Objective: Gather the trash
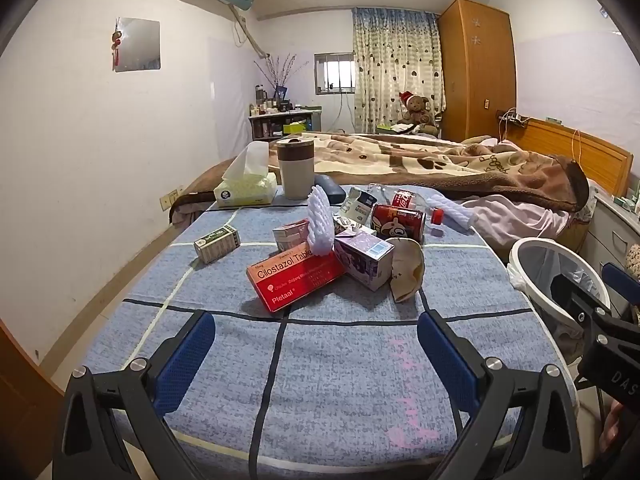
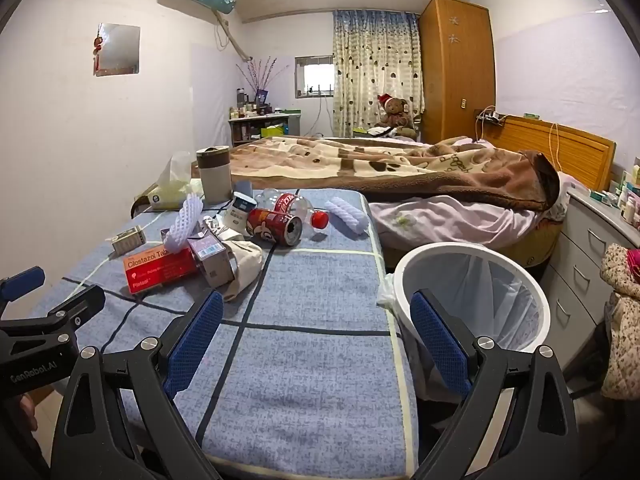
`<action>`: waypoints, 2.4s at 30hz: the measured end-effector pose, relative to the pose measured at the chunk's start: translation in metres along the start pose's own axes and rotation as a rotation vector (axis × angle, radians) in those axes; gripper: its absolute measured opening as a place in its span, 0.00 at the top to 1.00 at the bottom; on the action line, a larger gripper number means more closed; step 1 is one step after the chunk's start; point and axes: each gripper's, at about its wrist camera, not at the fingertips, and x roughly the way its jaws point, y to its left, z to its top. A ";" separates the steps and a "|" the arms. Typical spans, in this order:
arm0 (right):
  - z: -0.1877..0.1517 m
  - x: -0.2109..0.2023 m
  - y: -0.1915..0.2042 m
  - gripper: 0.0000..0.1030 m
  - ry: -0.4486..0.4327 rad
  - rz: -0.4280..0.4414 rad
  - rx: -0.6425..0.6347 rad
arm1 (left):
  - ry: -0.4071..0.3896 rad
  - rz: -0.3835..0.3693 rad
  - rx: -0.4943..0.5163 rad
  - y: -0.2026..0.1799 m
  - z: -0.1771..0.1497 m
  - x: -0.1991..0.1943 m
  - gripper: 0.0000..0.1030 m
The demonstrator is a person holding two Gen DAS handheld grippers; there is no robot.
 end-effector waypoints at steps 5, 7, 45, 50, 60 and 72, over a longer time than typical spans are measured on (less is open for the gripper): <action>0.000 0.001 0.000 0.06 0.007 -0.004 -0.005 | 0.000 0.008 0.003 -0.001 0.001 0.002 0.00; 0.000 0.001 0.000 0.06 0.009 -0.003 -0.003 | 0.001 0.006 0.002 0.000 0.002 0.003 0.00; 0.003 -0.002 -0.002 0.06 0.004 -0.011 -0.012 | -0.005 0.009 -0.006 0.002 0.006 0.006 0.00; 0.003 -0.002 -0.002 0.06 0.002 -0.011 -0.014 | -0.002 0.009 -0.008 0.002 0.006 0.006 0.00; 0.004 -0.003 -0.002 0.06 0.001 -0.013 -0.016 | -0.003 0.008 -0.010 0.004 0.005 0.004 0.00; 0.004 -0.003 -0.001 0.06 0.001 -0.014 -0.018 | 0.000 0.010 -0.011 0.004 0.005 0.005 0.00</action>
